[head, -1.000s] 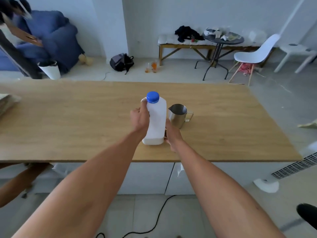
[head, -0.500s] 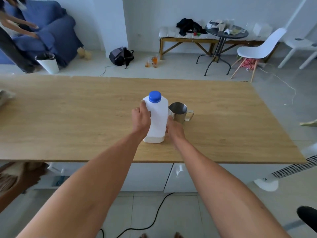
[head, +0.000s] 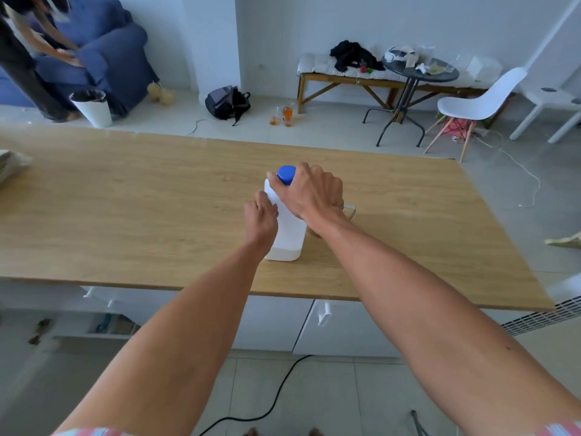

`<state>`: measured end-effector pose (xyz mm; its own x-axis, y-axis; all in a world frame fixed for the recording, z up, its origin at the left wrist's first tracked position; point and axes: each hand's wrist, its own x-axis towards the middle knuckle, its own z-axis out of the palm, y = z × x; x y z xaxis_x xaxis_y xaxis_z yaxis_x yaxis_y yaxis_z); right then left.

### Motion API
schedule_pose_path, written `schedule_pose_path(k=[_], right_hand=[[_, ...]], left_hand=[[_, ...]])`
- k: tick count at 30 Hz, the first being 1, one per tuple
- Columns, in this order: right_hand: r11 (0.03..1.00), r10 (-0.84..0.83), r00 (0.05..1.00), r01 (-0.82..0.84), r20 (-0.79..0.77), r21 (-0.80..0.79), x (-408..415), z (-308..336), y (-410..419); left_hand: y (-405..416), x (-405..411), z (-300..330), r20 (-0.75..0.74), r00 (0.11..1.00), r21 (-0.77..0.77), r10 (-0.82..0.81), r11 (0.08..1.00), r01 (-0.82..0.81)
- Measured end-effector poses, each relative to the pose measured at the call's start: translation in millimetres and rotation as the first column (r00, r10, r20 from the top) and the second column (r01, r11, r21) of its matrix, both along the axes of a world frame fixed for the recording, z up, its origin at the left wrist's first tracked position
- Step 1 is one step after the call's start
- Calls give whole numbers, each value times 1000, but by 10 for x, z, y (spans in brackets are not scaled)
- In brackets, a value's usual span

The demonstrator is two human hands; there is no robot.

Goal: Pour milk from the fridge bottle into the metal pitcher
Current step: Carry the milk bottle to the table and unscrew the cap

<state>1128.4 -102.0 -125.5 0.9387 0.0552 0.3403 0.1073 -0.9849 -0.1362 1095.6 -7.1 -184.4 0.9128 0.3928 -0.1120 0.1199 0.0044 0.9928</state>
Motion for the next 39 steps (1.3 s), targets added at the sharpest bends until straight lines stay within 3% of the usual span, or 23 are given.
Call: schedule_pose_path(k=[3,13,21,29,33,39], right_hand=[[999,-24,999,23,-22,-44,38,54,52],[976,198,980,-201,36,81,250,-70,-56],[938,325,946,-321,-7,131,394,-48,-122],[870,486,874,-486,12,79,498,-11,-226],[810,585,810,-586,29,10,568,19,-298],[620,784,615,-778,82,-101,527,71,-347]], left_hand=[[-1,21,-7,-3,1000,-29,1,1000,-1],[-11,140,-32,-65,995,-37,71,997,-73],[-81,143,8,-73,989,-98,125,986,-132],[-107,124,94,-93,983,-116,156,979,-167],[-180,74,145,-112,974,-144,196,967,-211],[-179,79,122,-115,969,-146,219,961,-234]])
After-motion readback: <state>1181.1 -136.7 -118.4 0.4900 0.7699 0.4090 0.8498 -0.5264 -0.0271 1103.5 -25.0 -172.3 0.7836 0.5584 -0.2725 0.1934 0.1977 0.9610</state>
